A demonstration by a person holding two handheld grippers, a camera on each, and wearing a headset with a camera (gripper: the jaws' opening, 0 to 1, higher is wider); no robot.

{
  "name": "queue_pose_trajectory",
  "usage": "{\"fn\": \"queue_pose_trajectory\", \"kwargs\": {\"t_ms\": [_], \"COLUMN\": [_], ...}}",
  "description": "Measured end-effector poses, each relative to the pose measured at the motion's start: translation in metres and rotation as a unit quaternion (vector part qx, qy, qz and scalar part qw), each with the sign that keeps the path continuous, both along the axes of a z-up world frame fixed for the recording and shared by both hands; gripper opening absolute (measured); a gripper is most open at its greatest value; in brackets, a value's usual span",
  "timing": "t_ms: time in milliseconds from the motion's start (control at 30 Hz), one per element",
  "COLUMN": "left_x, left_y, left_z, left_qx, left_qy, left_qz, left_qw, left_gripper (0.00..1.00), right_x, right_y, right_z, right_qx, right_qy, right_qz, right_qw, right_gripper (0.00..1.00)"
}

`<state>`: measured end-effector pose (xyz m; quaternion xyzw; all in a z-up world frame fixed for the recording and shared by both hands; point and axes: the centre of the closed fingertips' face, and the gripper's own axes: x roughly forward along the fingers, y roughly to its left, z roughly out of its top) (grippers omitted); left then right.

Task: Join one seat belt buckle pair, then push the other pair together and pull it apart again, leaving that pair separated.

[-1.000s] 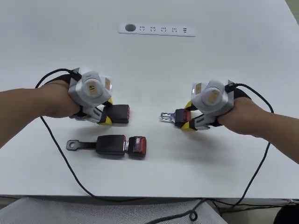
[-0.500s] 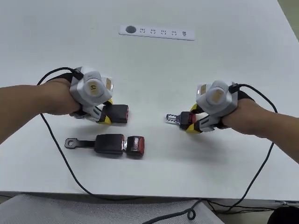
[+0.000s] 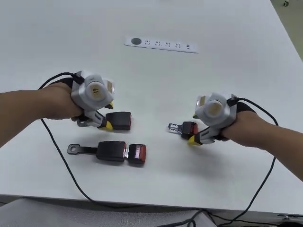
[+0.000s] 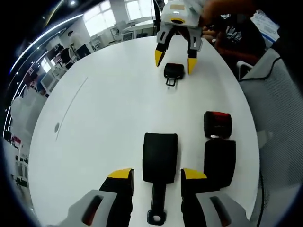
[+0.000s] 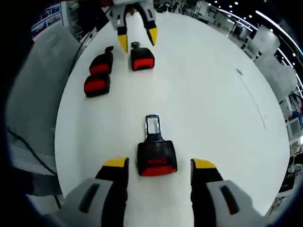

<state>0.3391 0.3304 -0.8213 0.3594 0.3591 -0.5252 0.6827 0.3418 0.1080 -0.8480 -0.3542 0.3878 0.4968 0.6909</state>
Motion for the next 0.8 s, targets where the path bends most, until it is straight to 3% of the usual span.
{"fn": "queue_pose_trajectory", "kwargs": {"t_ms": [133, 267, 433, 500, 633, 800], "left_x": [-0.016, -0.036, -0.057, -0.066, -0.076, -0.086], "left_y": [0.012, 0.028, 0.043, 0.051, 0.064, 0.079], "left_z": [0.011, 0.022, 0.042, 0.048, 0.056, 0.056], "left_qx": [-0.015, -0.043, -0.096, -0.101, -0.126, -0.140], "left_qy": [-0.013, -0.019, -0.020, -0.025, -0.029, -0.033], "left_qz": [0.019, 0.056, 0.124, 0.129, 0.168, 0.196], "left_qw": [0.9996, 0.9974, 0.9874, 0.9861, 0.9771, 0.9700], "left_gripper": [0.45, 0.49, 0.56, 0.59, 0.68, 0.76], "right_x": [-0.009, -0.024, -0.045, -0.054, -0.067, -0.079], "right_y": [0.011, 0.019, 0.025, 0.024, 0.016, 0.002], "right_z": [0.025, 0.039, 0.056, 0.059, 0.062, 0.063], "right_qx": [0.052, 0.081, 0.120, 0.129, 0.140, 0.154], "right_qy": [-0.021, -0.030, -0.044, -0.045, -0.049, -0.049], "right_qz": [-0.030, -0.039, -0.064, -0.071, -0.093, -0.125], "right_qw": [0.9980, 0.9955, 0.9897, 0.9881, 0.9845, 0.9789], "right_gripper": [0.57, 0.59, 0.65, 0.67, 0.72, 0.81]}}
